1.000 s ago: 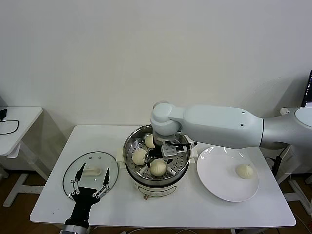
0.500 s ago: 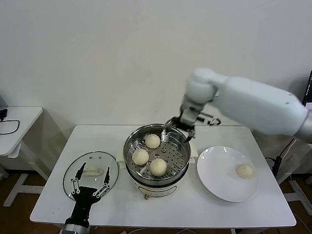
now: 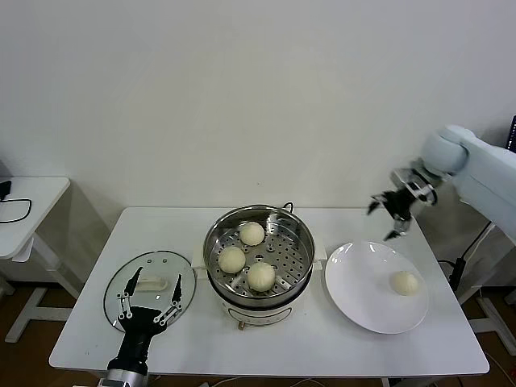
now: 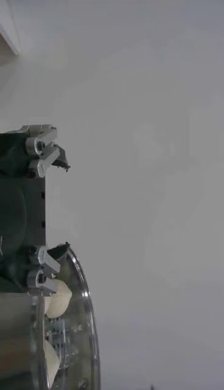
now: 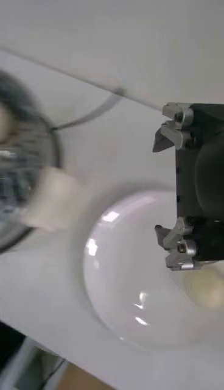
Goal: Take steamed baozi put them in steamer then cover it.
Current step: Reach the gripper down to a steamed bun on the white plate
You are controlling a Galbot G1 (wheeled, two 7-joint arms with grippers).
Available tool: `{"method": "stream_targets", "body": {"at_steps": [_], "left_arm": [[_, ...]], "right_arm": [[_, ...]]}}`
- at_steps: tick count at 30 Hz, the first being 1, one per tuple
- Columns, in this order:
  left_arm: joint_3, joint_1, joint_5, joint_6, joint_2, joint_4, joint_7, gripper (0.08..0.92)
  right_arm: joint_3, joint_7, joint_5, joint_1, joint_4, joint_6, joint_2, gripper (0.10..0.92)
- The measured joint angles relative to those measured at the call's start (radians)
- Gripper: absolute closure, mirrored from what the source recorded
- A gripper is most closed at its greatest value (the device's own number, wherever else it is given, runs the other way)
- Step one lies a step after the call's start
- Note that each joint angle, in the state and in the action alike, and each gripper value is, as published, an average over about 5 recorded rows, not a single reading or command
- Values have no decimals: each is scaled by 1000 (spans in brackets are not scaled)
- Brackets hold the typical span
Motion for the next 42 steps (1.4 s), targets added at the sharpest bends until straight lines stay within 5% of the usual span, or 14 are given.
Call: {"method": "stream_targets", "body": {"at_steps": [29,42], "left_arm": [[-20,-21,0,16,16,-1,7,177],[-18,-31,-2,20,15,1,5,177]], "right_arm": [[222,78,-127,-359,-158,15,2,205],[211,87,-151,-364,-145,17,-2,384]]}}
